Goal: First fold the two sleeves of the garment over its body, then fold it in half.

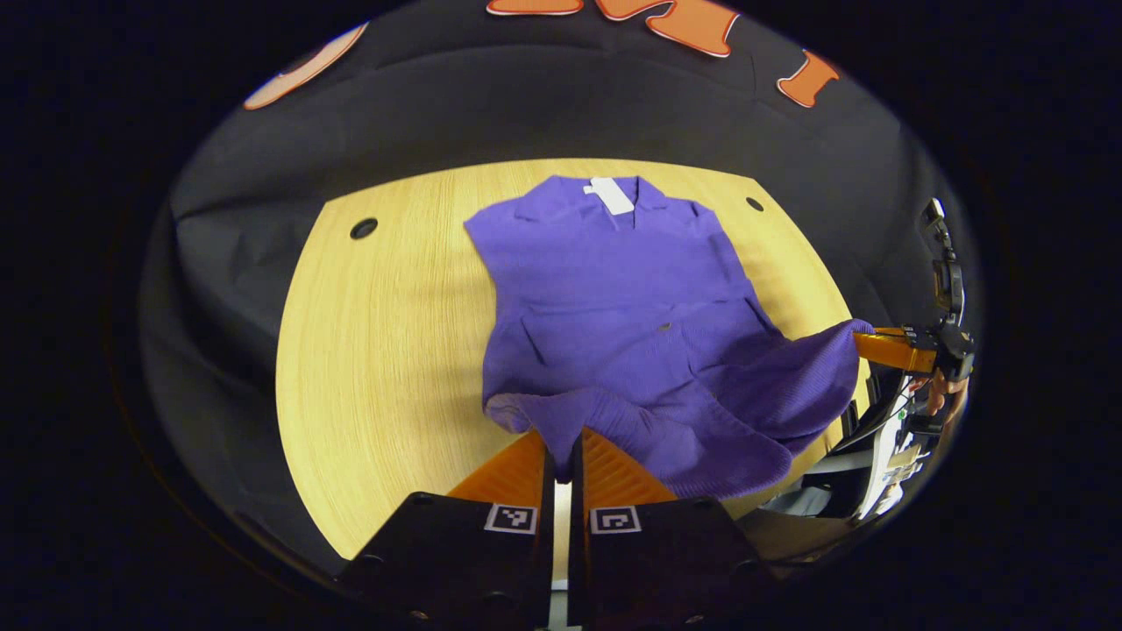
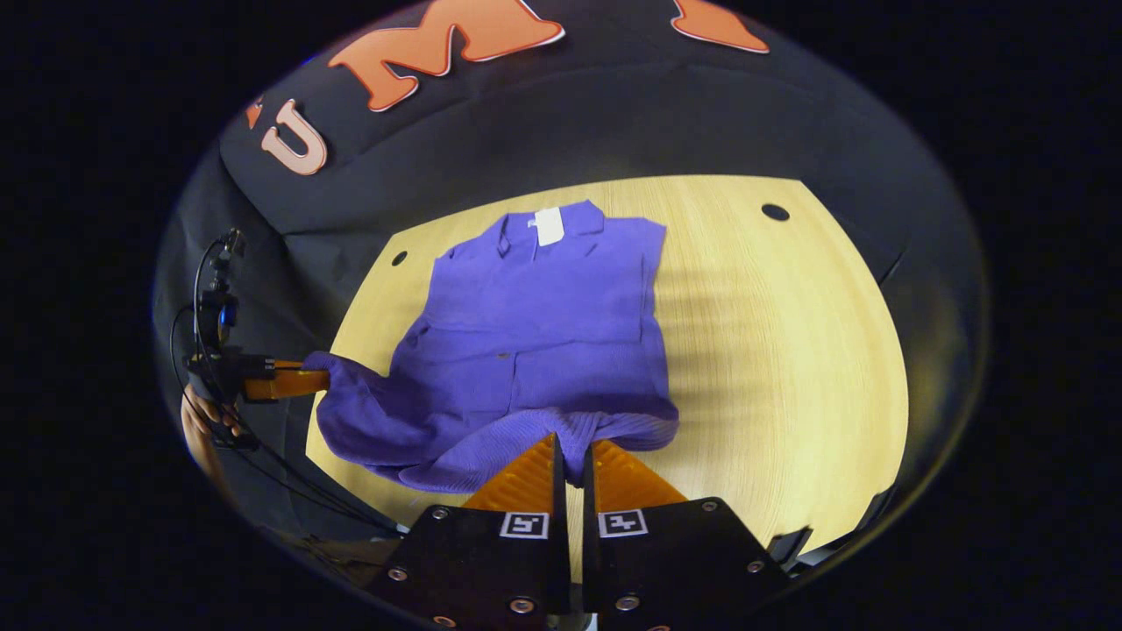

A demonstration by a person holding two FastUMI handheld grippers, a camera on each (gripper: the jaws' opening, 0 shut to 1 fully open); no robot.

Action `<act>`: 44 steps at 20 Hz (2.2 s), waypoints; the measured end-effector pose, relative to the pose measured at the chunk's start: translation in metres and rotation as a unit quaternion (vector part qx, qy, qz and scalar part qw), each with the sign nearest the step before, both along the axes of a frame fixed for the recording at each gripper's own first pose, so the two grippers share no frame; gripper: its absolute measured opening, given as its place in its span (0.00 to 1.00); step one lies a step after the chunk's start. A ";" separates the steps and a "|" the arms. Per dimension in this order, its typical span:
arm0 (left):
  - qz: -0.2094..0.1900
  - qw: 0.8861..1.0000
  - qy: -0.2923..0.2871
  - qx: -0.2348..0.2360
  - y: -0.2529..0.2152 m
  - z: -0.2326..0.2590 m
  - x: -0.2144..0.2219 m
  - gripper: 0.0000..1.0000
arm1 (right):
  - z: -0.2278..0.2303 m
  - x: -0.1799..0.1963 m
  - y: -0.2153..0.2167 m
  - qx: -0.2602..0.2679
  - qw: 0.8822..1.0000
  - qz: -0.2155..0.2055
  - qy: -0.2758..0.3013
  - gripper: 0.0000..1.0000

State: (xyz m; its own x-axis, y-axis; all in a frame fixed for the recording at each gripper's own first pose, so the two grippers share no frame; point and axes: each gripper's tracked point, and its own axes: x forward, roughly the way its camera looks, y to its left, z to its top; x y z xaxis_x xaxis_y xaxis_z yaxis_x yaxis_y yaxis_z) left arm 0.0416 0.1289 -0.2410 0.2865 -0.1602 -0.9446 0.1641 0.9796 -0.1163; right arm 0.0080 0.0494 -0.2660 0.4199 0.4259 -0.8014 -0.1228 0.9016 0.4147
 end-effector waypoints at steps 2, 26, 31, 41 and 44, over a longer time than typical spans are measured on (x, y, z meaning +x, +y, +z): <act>0.001 1.000 -0.014 -0.001 -0.002 0.012 0.023 0.08 | 0.005 0.013 0.001 -0.004 1.000 0.003 -0.012 0.06; -0.002 0.976 -0.165 0.140 0.030 -0.005 0.329 0.31 | -0.021 0.292 -0.030 -0.080 0.992 -0.063 -0.074 0.19; 0.029 0.971 -0.215 0.103 0.017 0.022 0.319 0.62 | -0.002 0.298 -0.047 -0.084 0.986 -0.094 -0.107 0.52; 0.075 0.927 -0.366 0.030 0.010 0.146 0.278 0.96 | 0.101 0.261 -0.039 -0.082 0.958 -0.100 -0.254 0.94; 0.088 0.907 -0.412 0.021 0.008 0.179 0.255 0.96 | 0.136 0.246 -0.038 -0.083 0.944 -0.112 -0.300 0.96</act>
